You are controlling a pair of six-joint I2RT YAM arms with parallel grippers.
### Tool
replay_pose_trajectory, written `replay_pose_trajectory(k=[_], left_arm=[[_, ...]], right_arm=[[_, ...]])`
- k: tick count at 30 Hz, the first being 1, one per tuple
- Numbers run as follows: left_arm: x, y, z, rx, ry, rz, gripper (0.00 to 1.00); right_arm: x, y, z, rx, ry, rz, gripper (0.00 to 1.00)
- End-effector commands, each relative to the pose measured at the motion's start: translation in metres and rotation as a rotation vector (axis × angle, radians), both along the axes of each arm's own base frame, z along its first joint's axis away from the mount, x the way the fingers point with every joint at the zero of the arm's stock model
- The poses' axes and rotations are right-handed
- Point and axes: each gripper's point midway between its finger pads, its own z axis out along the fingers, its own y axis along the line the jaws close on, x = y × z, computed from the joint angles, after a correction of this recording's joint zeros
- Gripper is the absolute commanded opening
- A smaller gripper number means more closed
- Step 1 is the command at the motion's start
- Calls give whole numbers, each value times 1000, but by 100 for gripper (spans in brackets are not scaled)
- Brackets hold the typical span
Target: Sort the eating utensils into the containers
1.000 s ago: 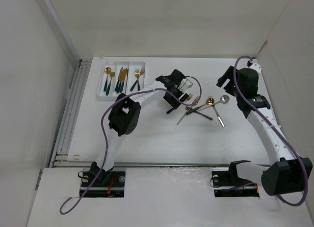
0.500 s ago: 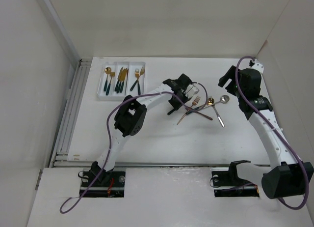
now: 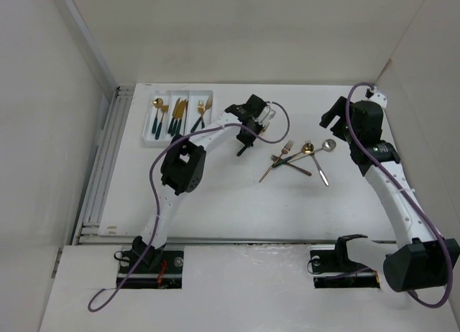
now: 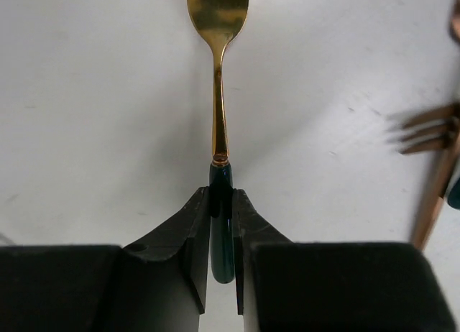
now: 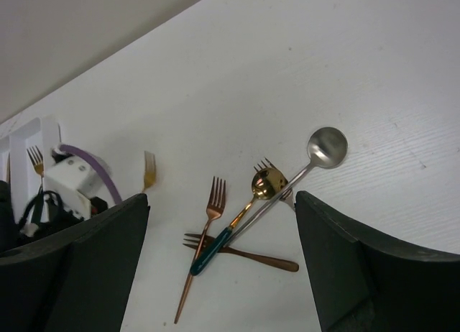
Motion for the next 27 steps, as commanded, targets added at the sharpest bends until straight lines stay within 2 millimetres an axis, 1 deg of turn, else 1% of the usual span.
replay_pose_trajectory(k=[1, 2, 3, 4, 5, 6, 7, 8, 10, 11, 12, 13, 14, 15, 16, 17, 18, 19, 20, 21, 23, 24, 25, 27], left_arm=[[52, 15, 120, -182, -242, 181, 0], [62, 19, 140, -231, -289, 232, 0], [68, 27, 152, -250, -316, 272, 0], [80, 50, 175, -270, -373, 341, 0], [89, 60, 188, -292, -407, 381, 0], [95, 72, 188, -289, -412, 419, 0], [106, 96, 194, -283, -433, 482, 0], [111, 106, 189, -273, -429, 502, 0], [122, 126, 186, -252, -436, 557, 0], [130, 143, 173, -232, -414, 598, 0], [135, 152, 171, -228, -416, 615, 0], [144, 168, 162, -221, -406, 657, 0], [148, 177, 155, -218, -396, 686, 0], [151, 183, 148, -218, -380, 692, 0], [155, 189, 144, -228, -371, 711, 0], [158, 195, 136, -227, -354, 718, 0], [161, 202, 121, -241, -314, 730, 0], [164, 204, 119, -253, -303, 728, 0], [163, 200, 114, -262, -285, 716, 0], [164, 202, 108, -278, -262, 710, 0], [163, 194, 95, -296, -219, 685, 0], [163, 194, 95, -296, -219, 685, 0], [159, 189, 91, -310, -196, 669, 0], [156, 188, 77, -302, -169, 666, 0]], right_arm=[[0, -1, 13, 16, -38, -11, 88], [3, -1, 13, 16, -37, -11, 88], [6, 1, 11, 19, -33, -2, 88], [7, 1, 16, 29, -45, -6, 87], [11, 4, 17, 33, -43, 5, 87], [15, 4, 12, 32, -32, 5, 87], [18, 7, 15, 37, -36, 15, 87], [22, 9, 17, 42, -41, 27, 85], [30, 12, 16, 55, -33, 31, 85], [33, 14, 16, 59, -29, 41, 84], [38, 15, 23, 60, -41, 41, 84], [44, 17, 25, 73, -42, 45, 84], [46, 18, 20, 72, -29, 45, 84], [49, 22, 26, 73, -41, 55, 84], [53, 20, 21, 66, -22, 41, 84], [55, 25, 22, 67, -23, 54, 84], [56, 27, 25, 61, -23, 50, 84], [57, 25, 29, 57, -32, 39, 84], [58, 25, 21, 54, -8, 39, 84], [61, 29, 23, 51, -12, 41, 84], [63, 27, 21, 44, -2, 30, 84], [62, 31, 21, 44, -2, 39, 84], [62, 31, 21, 44, -2, 39, 84], [64, 31, 18, 52, 7, 35, 84]])
